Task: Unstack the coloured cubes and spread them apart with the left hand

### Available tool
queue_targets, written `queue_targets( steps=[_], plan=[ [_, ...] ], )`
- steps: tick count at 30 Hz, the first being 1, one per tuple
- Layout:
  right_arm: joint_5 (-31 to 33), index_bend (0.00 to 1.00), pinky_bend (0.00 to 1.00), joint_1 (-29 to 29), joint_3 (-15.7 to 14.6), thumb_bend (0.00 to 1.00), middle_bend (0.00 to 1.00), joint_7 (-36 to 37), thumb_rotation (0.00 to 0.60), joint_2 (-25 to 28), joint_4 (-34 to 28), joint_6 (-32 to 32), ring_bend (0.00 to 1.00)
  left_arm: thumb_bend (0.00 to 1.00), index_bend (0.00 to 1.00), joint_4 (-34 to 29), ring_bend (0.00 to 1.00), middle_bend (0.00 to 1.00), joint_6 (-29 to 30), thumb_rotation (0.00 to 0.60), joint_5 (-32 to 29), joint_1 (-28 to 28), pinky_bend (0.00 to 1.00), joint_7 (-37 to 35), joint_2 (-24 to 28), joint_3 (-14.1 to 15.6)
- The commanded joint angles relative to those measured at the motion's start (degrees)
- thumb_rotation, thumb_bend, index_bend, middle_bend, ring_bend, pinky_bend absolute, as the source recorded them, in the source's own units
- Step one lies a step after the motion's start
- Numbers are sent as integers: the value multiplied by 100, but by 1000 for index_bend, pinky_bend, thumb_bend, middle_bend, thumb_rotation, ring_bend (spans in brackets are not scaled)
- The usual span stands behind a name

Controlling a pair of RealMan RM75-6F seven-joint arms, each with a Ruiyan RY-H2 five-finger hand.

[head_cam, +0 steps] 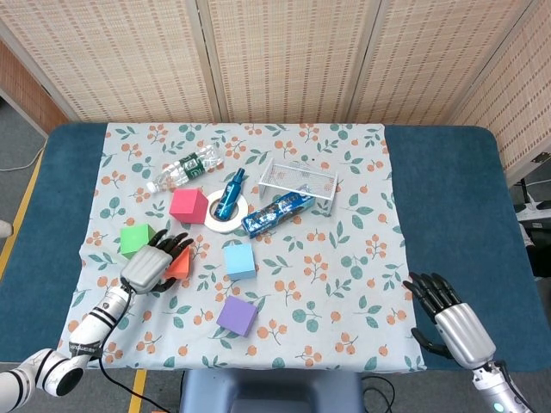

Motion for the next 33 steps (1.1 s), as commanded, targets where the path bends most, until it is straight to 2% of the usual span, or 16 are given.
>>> queue_targets(
  steps=[1,3,5,8,13,17,20,24,30,33],
  plan=[
    [2,0,0,-3,2,271,0,-3,600,2,-4,4,0,341,196,7,468,339,102,600,55,-4,141,-142,-20,2],
    [6,0,0,-4,5,271,0,-5,600,2,-2,8,0,354,279,55,526,440,319,600,214,25,195,-276,-50,15],
    [8,0,0,-2,4,271,0,-8,600,-1,0,-2,0,381,324,104,559,498,511,600,338,54,233,-352,-67,25],
    [-2,0,0,0,-4,272,0,-8,600,-4,2,-9,0,417,362,29,578,530,759,600,464,120,259,-478,12,51],
    [-17,0,0,-5,-8,271,0,-3,600,1,-8,12,0,432,369,-168,594,536,1008,600,610,220,273,-513,197,126],
    [-77,0,0,-20,-37,272,0,4,600,17,-31,56,0,430,364,-848,597,526,1487,600,922,648,274,-745,844,562],
    [-94,0,0,-17,-53,271,0,10,600,16,-34,44,0,427,362,-975,598,524,1701,600,1002,869,273,-783,1043,741],
    [-123,0,0,-16,-74,271,0,22,600,22,-42,43,0,427,365,-712,598,525,2061,600,809,1231,263,-874,1122,767],
    [-177,0,0,-29,-99,271,0,14,600,32,-54,80,0,419,366,-355,597,520,1840,600,561,1410,261,-1793,1099,855],
    [-209,0,0,-35,-118,271,0,12,600,41,-64,94,0,417,369,-46,596,515,1701,600,554,1407,241,-1997,982,870]
  ],
)
